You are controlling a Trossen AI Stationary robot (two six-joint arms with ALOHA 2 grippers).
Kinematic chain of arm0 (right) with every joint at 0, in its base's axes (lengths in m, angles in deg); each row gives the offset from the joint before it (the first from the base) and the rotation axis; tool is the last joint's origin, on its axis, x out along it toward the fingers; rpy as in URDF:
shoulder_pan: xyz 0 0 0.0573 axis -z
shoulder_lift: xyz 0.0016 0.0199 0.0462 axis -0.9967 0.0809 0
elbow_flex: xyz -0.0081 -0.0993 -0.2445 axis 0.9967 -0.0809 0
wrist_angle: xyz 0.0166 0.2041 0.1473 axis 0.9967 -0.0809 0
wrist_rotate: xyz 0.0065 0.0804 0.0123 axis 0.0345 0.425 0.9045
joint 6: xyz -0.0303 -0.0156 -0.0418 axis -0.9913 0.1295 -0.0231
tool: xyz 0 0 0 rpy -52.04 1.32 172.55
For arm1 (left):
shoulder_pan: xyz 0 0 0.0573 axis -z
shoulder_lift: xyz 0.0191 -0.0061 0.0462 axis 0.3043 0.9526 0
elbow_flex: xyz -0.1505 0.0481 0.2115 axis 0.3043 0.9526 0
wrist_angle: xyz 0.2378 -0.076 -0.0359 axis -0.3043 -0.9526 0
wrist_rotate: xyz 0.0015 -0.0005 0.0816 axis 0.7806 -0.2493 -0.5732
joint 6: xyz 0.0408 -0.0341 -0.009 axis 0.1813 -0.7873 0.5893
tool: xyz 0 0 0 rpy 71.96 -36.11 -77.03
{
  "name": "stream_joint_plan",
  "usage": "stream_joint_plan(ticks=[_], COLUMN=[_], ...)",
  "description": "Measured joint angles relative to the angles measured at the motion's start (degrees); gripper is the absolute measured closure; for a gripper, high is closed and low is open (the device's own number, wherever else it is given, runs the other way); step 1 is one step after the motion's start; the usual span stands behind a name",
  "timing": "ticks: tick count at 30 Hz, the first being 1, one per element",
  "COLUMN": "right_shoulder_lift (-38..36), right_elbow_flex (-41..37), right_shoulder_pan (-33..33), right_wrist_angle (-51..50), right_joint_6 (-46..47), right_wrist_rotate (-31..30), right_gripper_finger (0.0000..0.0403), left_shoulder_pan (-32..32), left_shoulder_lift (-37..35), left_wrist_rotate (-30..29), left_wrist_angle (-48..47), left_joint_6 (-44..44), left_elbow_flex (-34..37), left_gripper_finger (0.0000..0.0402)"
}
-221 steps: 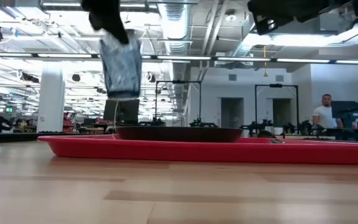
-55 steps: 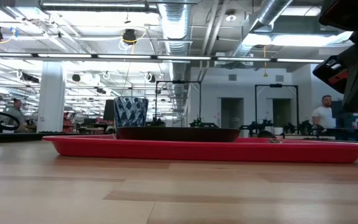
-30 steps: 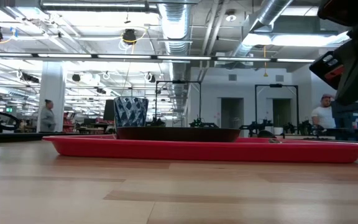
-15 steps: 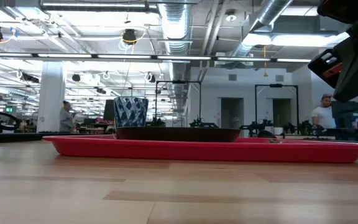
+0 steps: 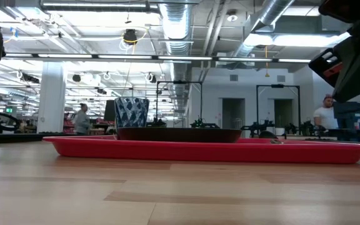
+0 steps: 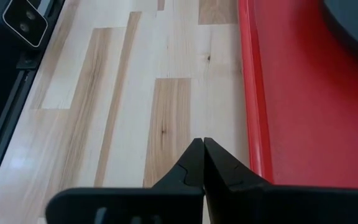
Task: Pick and place plate/cup/fork/spoon on tray
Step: Put the pink fork to the right of the black plate on the red serving tray
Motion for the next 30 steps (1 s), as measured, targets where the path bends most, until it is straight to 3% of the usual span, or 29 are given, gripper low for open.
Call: stream_joint_plan(ticks=[3,6,10,15,20,30], right_shoulder_lift=[0.0,0.0,0.0,0.0,0.0,0.0], right_elbow_flex=[0.0,0.0,0.0,0.0,0.0,0.0], right_shoulder_pan=[0.0,0.0,-0.07,-0.13,-0.11,-0.13], right_wrist_angle=[0.0,0.01,0.02,0.12,0.17,0.17], right_joint_6=[-0.25,-0.57,-0.45,-0.39,-0.39,-0.43], right_wrist_rotate=[-0.1,-0.44,-0.46,-0.45,-0.48,-0.53], right_gripper_finger=[0.0389,0.0389,0.0388,0.0389,0.0388,0.0389], left_shoulder_pan=[-0.25,-0.49,-0.59,-0.61,-0.57,-0.55], left_shoulder_lift=[0.68,1.86,2.52,2.54,2.54,2.47], left_wrist_rotate=[0.25,1.65,-0.99,-0.43,1.57,0.19], left_wrist_angle=[1.53,9.83,19.42,20.37,19.91,20.22], left_joint_6=[0.81,1.74,5.44,6.13,7.61,10.43], left_elbow_flex=[0.89,4.62,7.57,8.5,8.48,8.37], left_gripper_finger=[0.0223,0.0223,0.0223,0.0234,0.0281,0.0393])
